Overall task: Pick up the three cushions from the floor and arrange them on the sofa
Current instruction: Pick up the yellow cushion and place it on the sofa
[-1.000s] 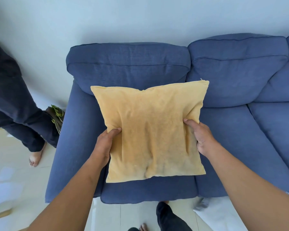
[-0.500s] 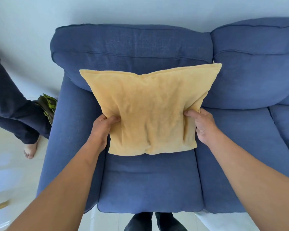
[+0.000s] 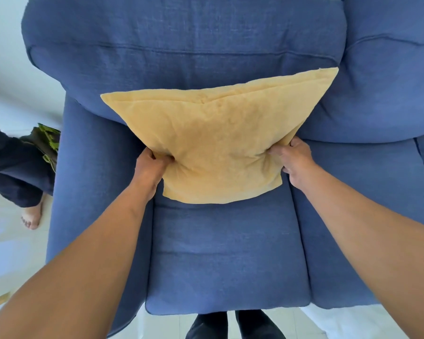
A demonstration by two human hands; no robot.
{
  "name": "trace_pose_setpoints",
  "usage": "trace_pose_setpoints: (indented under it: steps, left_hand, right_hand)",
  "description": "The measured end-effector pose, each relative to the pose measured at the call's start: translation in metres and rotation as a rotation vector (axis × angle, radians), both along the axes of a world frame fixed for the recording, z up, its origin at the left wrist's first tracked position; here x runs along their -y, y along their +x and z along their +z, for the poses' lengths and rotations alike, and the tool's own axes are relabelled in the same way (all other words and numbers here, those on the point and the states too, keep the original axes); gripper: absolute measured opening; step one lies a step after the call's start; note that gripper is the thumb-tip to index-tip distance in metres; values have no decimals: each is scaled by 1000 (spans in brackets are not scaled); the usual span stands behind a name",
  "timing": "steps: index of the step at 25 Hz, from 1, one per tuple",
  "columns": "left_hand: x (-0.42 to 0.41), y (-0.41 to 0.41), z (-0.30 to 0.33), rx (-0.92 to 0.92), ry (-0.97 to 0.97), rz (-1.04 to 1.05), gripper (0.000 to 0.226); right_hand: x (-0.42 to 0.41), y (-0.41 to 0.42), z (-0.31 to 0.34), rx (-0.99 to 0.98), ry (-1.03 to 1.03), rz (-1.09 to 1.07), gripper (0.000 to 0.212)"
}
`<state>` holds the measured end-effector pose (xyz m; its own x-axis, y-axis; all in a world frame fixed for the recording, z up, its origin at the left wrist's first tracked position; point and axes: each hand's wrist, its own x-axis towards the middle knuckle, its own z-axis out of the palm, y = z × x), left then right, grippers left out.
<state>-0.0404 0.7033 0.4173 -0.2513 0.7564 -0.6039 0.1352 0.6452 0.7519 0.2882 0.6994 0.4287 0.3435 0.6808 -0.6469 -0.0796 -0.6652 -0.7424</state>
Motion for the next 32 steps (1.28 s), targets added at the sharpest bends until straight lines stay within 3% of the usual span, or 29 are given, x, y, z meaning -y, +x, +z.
trace_pose_setpoints:
  steps: [4, 6, 8, 11, 19, 23, 27, 32]
  left_hand:
    - [-15, -23, 31, 91, 91, 92, 47]
    - [-29, -37, 52, 189, 175, 133, 31]
    - [-43, -42, 67, 241, 216, 108, 22]
    - [-51, -39, 74, 79, 244, 90, 20]
    - [-50, -41, 77, -107, 316, 121, 2]
    - [-46, -44, 83, -179, 256, 154, 17]
    - [-5, -27, 90, -272, 164, 333, 34]
    - [64, 39, 90, -311, 176, -75, 21]
  right_hand:
    - [-19, 16, 36, 11, 139, -190, 25]
    - [-35, 27, 58, -25, 206, -278, 23]
    - [-48, 30, 73, -42, 246, -221, 16]
    - [-51, 33, 80, 52, 230, -97, 4]
    - [-49, 37, 80, 135, 218, -176, 8]
    - [-42, 38, 98, 146, 207, -147, 10]
    - [-7, 38, 104, 275, 137, -111, 41]
    - [77, 47, 108, 498, 61, 98, 46]
